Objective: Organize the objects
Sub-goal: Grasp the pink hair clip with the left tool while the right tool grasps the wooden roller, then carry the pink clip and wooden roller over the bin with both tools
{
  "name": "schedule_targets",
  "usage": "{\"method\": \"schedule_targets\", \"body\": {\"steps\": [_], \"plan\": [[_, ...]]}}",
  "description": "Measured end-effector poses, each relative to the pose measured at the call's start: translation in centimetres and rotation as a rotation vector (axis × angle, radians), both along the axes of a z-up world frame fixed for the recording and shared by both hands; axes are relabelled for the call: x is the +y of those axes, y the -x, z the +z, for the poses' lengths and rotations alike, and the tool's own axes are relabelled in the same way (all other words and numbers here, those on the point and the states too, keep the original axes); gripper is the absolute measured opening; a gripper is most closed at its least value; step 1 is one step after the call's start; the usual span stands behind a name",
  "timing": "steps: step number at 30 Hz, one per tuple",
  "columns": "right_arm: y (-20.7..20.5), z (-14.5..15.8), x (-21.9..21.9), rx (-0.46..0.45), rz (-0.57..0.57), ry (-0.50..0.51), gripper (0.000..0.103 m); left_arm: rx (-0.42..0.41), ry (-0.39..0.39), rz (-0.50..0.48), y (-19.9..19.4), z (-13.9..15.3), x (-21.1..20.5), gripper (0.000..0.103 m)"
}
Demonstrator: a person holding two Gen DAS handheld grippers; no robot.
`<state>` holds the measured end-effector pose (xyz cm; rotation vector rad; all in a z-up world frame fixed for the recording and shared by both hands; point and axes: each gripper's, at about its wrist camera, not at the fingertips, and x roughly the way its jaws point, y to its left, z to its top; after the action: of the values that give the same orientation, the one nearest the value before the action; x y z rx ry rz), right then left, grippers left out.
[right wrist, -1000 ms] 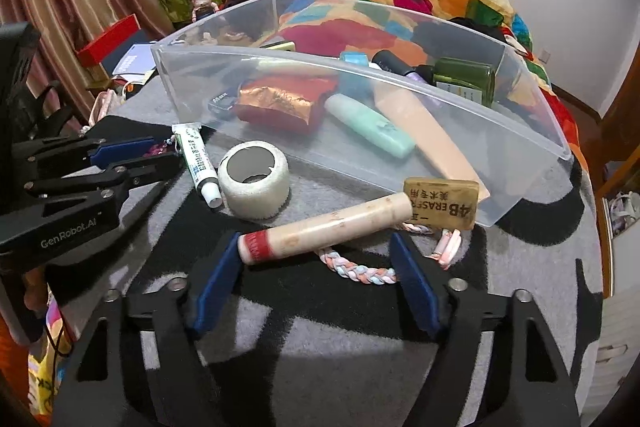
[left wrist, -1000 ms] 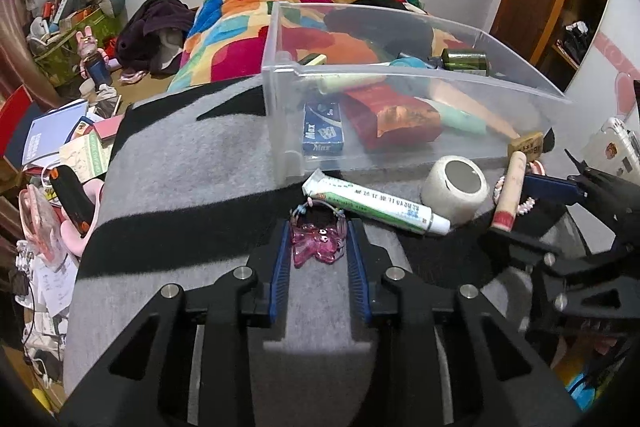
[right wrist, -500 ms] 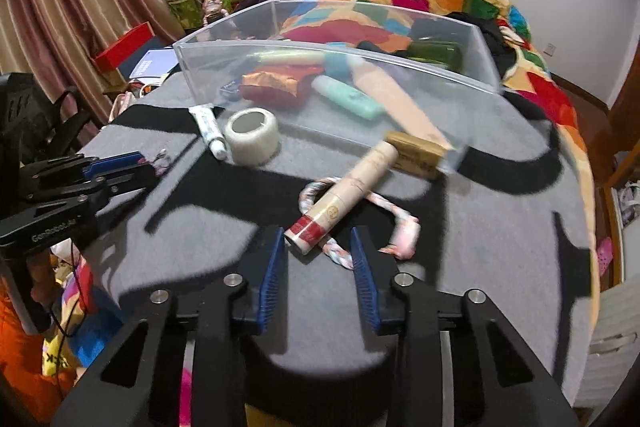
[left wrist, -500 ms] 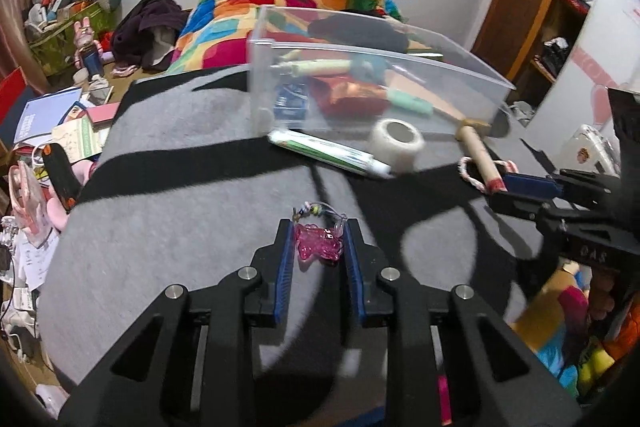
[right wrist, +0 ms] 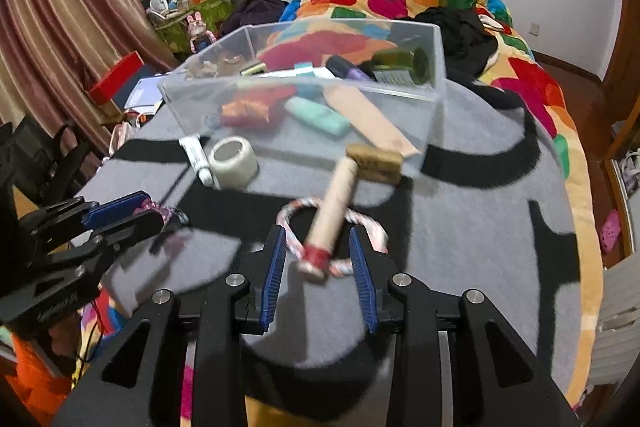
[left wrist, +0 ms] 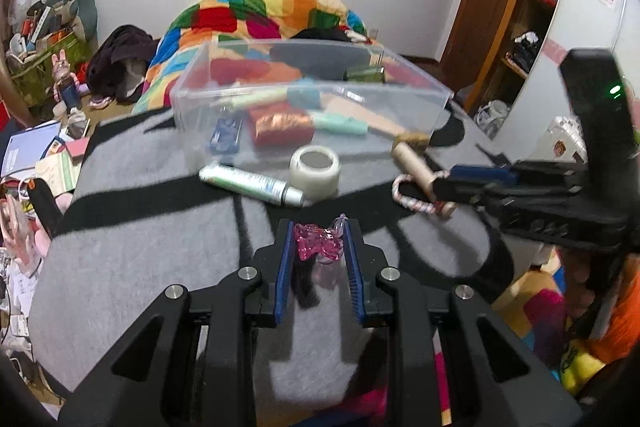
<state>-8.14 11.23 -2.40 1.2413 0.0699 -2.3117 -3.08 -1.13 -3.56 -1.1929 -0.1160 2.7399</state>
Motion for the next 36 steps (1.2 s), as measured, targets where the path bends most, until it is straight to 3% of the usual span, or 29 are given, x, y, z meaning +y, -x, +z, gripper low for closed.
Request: {"method": "schedule_targets", "body": {"steps": [5,9,12,25,32,36], "plan": [[1.0,-1.4,-0.9,-0.023,-0.025,-0.027,0.030,0.044,-0.019,0.002,0.7,1.5,0.0,0.024],[1.0,-1.9,-0.9,0.001,-0.042,-0.062,0.014,0.063,-0.028,0.009,1.4,2.2,0.0,0.024],[0.8,-1.6,-0.7,0.020,-0.042,-0.057,0.014,0.072,-0.042,0.023,2.0,2.6,-0.4,0.024],[0.3,4.4,-0.7,0.151,0.007,0.068,0.014,0.111,-0.063,0.098,6.1,4.5,-2.6,0.024],[3.1,6.5,-1.3,0.216,-0.031,0.088,0.014,0.121,-0.070,0.130,8.4,5.3,-3.5,0.024],[5.7,6.6,-1.5,0.202,-0.060,0.094,0.014,0.128,-0.074,0.142,9.5,5.8,-4.0,0.024]]}}
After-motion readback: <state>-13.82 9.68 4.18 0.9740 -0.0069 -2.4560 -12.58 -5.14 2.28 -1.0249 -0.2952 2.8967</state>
